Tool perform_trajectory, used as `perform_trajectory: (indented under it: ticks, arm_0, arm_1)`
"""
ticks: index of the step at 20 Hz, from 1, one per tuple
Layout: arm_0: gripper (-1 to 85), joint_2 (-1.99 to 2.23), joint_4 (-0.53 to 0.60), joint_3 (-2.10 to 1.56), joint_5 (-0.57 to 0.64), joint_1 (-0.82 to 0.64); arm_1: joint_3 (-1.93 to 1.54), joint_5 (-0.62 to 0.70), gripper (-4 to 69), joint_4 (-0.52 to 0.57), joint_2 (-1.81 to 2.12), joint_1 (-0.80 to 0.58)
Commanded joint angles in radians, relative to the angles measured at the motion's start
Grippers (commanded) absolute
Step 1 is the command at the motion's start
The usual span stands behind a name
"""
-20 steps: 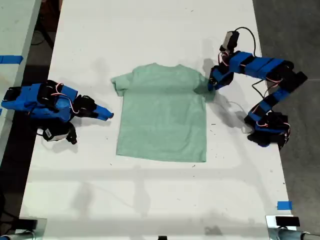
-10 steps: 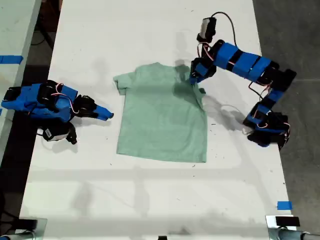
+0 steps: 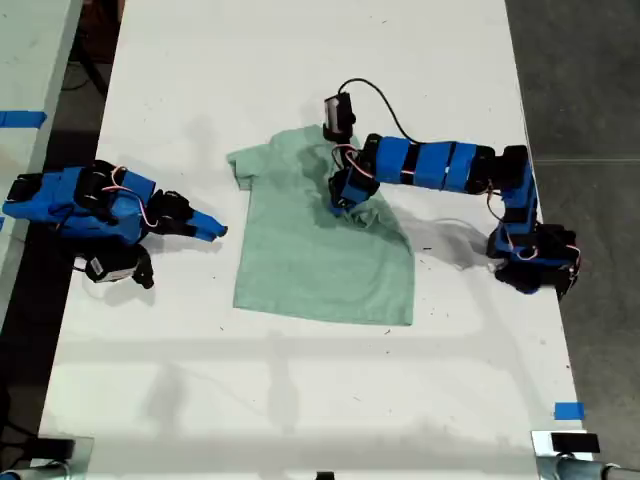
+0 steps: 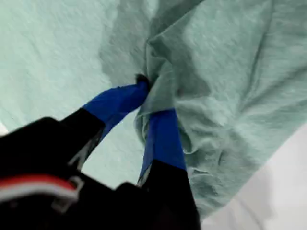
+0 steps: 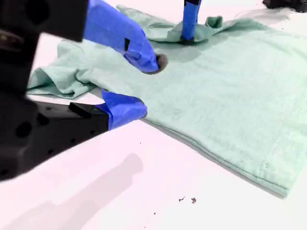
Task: Fold t shirt
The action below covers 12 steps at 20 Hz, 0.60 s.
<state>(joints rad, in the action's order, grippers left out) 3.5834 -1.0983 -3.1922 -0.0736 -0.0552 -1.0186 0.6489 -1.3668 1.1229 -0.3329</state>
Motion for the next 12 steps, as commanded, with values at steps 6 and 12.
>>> perform_trajectory:
  ticks: [6,12]
  arm_0:
    - [11.5,0.003,0.002,-0.011,0.005,0.008]
    - [11.5,0.003,0.002,-0.011,0.005,0.008]
  arm_1:
    - [0.06,0.017,31.9,-0.202,0.316,-0.103]
    - [-0.649,-0.08,26.9,-0.348,1.157,-0.264]
